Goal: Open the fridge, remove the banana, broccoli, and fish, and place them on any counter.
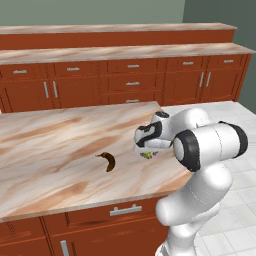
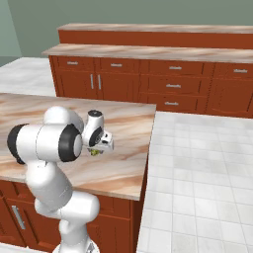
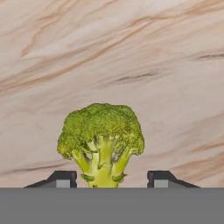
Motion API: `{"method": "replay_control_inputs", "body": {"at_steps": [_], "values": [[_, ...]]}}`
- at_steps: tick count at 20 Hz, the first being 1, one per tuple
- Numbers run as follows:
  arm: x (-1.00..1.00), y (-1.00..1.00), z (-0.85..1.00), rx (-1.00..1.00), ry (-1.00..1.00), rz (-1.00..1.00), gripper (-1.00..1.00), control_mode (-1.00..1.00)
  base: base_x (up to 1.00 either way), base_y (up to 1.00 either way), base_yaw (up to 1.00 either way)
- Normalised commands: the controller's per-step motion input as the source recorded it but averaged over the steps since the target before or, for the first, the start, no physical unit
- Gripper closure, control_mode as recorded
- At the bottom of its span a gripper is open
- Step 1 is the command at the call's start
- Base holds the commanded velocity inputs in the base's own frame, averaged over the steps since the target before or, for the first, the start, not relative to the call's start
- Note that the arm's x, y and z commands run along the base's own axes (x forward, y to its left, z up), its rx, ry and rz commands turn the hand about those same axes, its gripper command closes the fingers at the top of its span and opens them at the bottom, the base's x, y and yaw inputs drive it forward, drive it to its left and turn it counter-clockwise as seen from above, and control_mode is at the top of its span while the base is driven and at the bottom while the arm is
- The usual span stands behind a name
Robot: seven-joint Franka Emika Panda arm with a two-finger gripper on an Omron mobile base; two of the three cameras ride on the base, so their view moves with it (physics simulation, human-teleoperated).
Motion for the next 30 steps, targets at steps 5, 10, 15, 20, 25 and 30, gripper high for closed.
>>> {"method": "replay_control_inputs", "body": {"at_steps": [5,10,15,20,25,30], "values": [[0.02,0.00,-0.23,0.00,-0.05,0.04,-1.00,-1.00,0.00,0.00,0.00],[-0.93,0.08,0.68,-0.06,-0.35,0.05,-1.00,-1.00,0.00,0.00,0.00],[-0.82,0.11,1.00,-0.08,-0.31,0.06,-1.00,-1.00,0.00,0.00,0.00],[-0.76,0.12,1.00,-0.03,-0.08,0.03,-1.00,-1.00,0.00,0.00,0.00],[-0.82,0.05,1.00,0.00,0.07,0.00,-1.00,-1.00,0.00,0.00,0.00],[-0.77,0.00,1.00,0.07,0.25,-0.05,-1.00,-1.00,0.00,0.00,0.00]]}}
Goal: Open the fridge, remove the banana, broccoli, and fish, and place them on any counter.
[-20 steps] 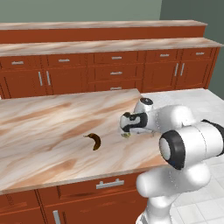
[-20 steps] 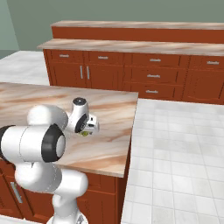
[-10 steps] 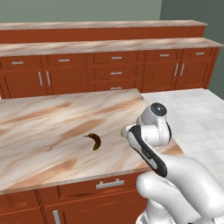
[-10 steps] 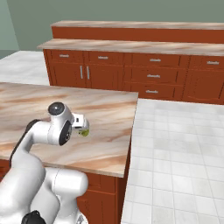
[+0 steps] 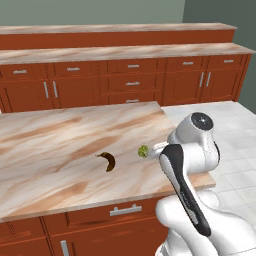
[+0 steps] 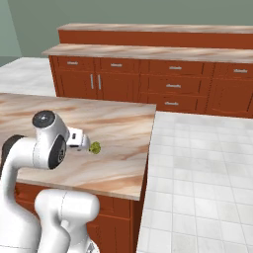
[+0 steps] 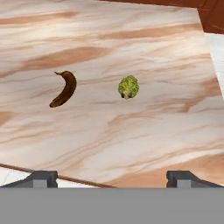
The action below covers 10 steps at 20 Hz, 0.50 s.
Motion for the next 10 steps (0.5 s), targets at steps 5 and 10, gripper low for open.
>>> {"method": "replay_control_inputs", "body": {"at_steps": [5,10], "values": [[-0.61,0.00,0.87,0.13,0.39,-0.13,-1.00,-1.00,0.00,0.00,0.00],[-0.36,-0.02,0.71,0.14,0.46,-0.15,-1.00,-1.00,0.00,0.00,0.00]]}}
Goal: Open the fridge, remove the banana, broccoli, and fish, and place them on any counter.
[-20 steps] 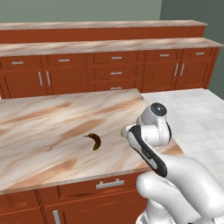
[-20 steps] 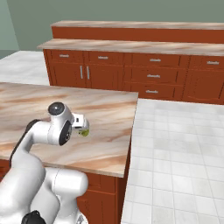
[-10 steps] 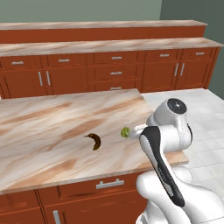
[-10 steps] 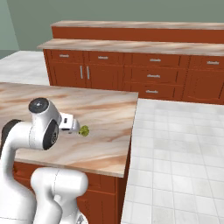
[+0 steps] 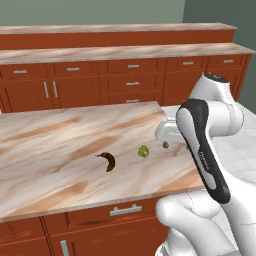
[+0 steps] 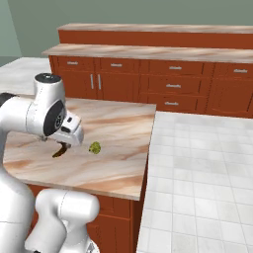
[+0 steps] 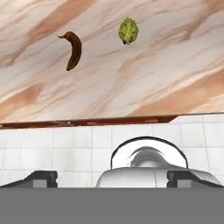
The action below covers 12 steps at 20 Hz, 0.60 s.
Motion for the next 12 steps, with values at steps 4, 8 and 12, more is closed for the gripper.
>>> {"method": "replay_control_inputs", "body": {"at_steps": [4,8,12], "values": [[-0.15,-0.09,0.09,0.02,0.12,-0.09,-1.00,1.00,-0.33,-0.16,-0.15],[0.00,0.00,0.00,0.00,0.00,0.00,-1.00,1.00,-0.59,-0.35,-0.68],[0.00,0.00,0.00,0.00,0.00,0.00,-1.00,1.00,-0.32,-0.11,-0.83]]}}
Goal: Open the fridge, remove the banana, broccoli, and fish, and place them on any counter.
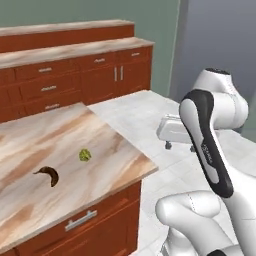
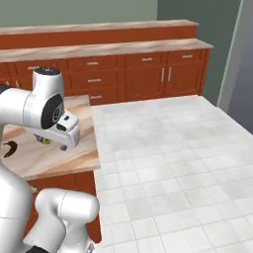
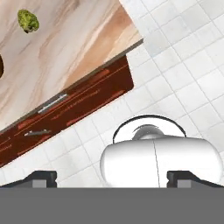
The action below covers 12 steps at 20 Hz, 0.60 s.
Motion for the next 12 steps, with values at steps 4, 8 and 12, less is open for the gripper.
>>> {"method": "replay_control_inputs", "body": {"at_steps": [4,8,12], "values": [[0.00,0.00,0.00,0.00,0.00,0.00,-1.00,1.00,-0.28,-0.22,-0.80],[0.00,0.00,0.00,0.00,0.00,0.00,-1.00,1.00,-0.11,-0.46,-0.77],[0.00,0.00,0.00,0.00,0.00,0.00,-1.00,1.00,-0.09,-0.57,-0.75]]}}
